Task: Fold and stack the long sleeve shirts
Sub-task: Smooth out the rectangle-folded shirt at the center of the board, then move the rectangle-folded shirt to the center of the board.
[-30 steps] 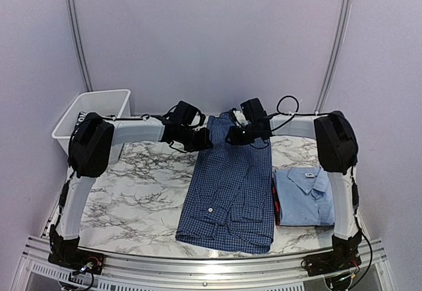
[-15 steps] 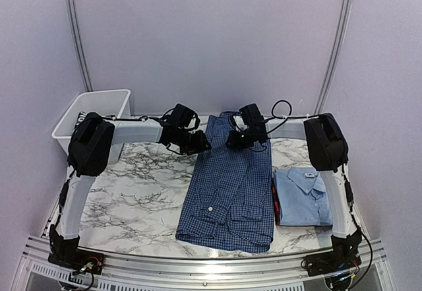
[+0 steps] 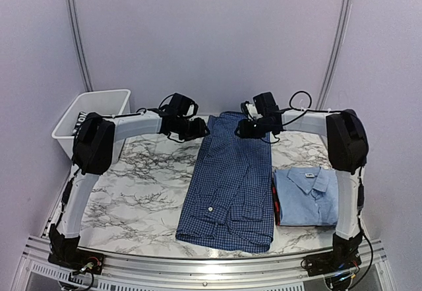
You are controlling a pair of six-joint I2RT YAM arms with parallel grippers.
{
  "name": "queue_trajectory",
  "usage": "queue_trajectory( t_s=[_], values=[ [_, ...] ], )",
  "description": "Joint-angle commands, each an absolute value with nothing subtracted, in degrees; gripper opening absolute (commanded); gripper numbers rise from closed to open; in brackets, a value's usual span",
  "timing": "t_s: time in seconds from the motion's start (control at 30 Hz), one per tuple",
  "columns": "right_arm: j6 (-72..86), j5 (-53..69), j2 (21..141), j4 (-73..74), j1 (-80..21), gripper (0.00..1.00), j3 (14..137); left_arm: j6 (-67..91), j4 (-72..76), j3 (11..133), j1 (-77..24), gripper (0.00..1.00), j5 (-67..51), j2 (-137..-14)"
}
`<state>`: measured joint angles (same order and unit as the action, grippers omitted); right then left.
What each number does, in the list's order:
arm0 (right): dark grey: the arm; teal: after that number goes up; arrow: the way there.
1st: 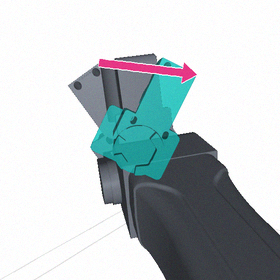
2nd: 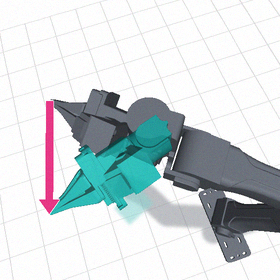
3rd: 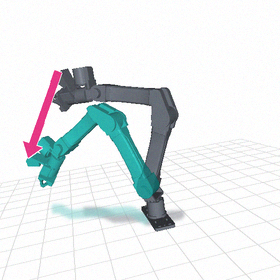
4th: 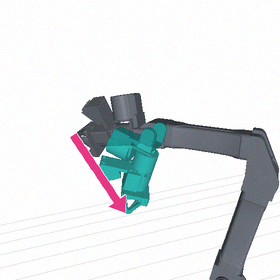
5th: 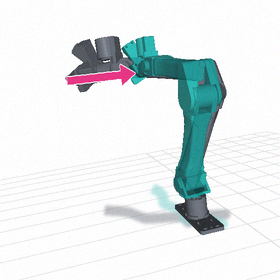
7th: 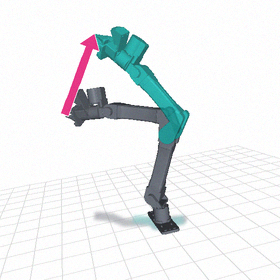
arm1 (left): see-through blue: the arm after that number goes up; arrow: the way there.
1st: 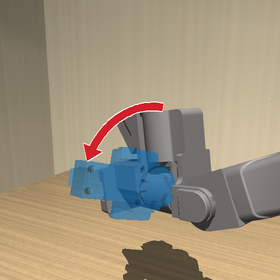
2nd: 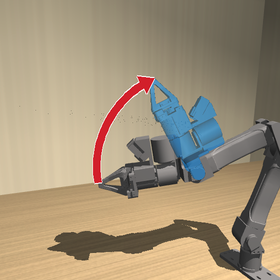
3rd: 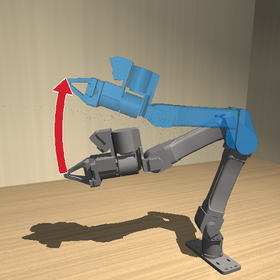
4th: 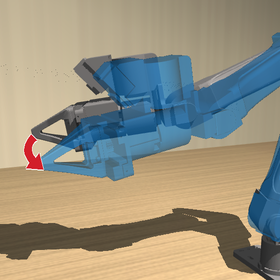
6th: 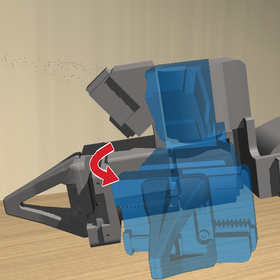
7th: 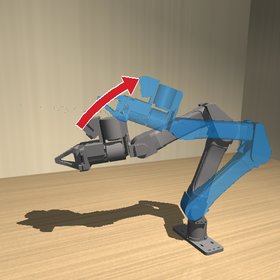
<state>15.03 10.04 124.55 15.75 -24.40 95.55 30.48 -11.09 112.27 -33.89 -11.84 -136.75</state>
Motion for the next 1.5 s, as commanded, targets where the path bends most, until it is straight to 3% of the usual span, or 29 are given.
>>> queue_trajectory(
  t_s=[0.0,0.23,0.43,0.63,0.87,1.17,1.4,1.47],
  values=[
    [16.1,9.32,118.24,13.99,-22.55,0.45,89.88,28.26,-13.17,119.82,-33.88,0.51,-8.09,-143.79],
    [17.36,9.07,109.9,12.06,-22.5,0.46,79.73,32.56,-13.53,129.46,-32.68,0.51,-2.22,-151.38],
    [17.97,6.67,105.01,12.05,-22.5,0.45,74.34,36.05,-10.54,135.2,-32.26,0.5,-9.25,-156.63],
    [19.34,6.33,102.59,12.08,-22.54,0.45,71.31,39.58,-6.52,134.85,-32.26,0.33,-13.57,-158.52],
    [20.65,6.28,100.14,12.14,-23.2,0.45,69.35,41.05,-4.97,130.71,-31.28,0.0,-13.79,-156.59],
    [21.62,2.43,97.91,12.76,-28.26,0.53,67.04,41.18,2.28,103.79,-24.67,0.0,-11.63,-139.17],
    [23.06,2.4,95.09,10.6,-32.94,0.55,61.88,39.09,0.86,98.79,-19.66,0.0,-13.65,-135.99],
    [23.22,2.28,94.13,10.42,-34.06,0.56,60.33,37.84,0.12,99.46,-19.3,0.09,-13.88,-135.63]
  ],
)
